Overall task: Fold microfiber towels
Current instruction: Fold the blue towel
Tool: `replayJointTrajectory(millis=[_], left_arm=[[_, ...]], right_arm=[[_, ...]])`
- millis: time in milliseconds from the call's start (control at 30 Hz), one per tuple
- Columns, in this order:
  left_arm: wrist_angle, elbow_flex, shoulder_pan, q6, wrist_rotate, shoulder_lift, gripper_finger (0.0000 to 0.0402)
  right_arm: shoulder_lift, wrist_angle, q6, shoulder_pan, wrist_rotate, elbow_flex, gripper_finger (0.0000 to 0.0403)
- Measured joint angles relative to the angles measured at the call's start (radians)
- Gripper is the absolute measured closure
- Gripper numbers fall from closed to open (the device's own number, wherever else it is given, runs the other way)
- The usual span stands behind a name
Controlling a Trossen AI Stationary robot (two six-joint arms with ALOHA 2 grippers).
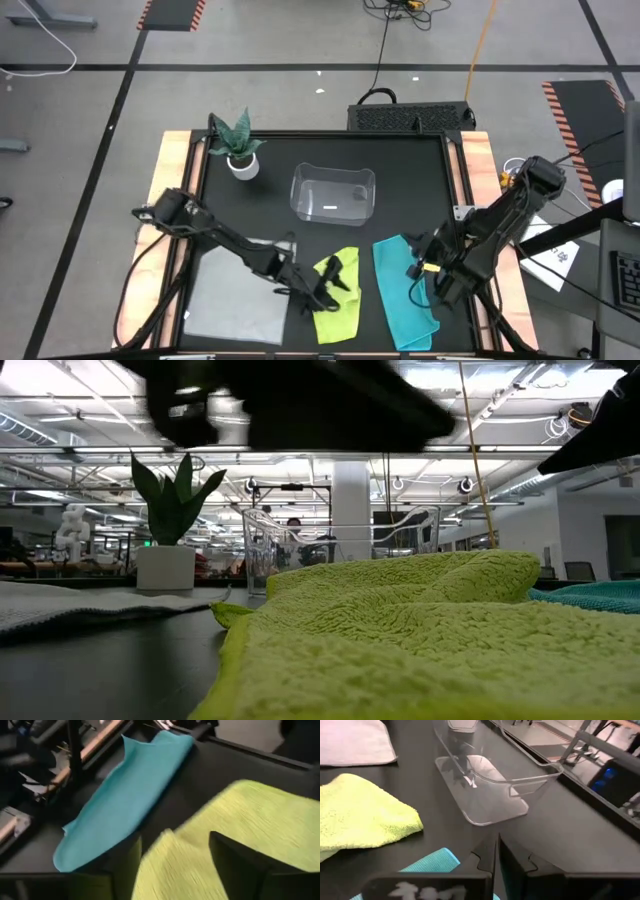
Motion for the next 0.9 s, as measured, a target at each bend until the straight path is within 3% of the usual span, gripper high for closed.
replayJointTrajectory(millis=[133,400,533,900], left_arm=[[-0.060,0.180,-0.007,-0.008,-0.030,0.101,0.0122],[-0.121,0.437,-0.039,0.023,-0.012,0.285,0.0119],[-0.045,0.468,-0.041,0.079,-0.038,0.338,0.0119],[0.020,0.468,-0.004,0.003,0.061,0.385,0.0119]], right_arm=[[-0.077,0.080,-0.052,0.000,0.000,-0.065,0.0390],[-0.192,0.242,-0.176,0.000,0.000,-0.165,0.0390],[-0.231,0.323,-0.242,0.000,0.000,-0.199,0.0390],[-0.252,0.420,-0.346,-0.002,0.000,-0.215,0.0390]])
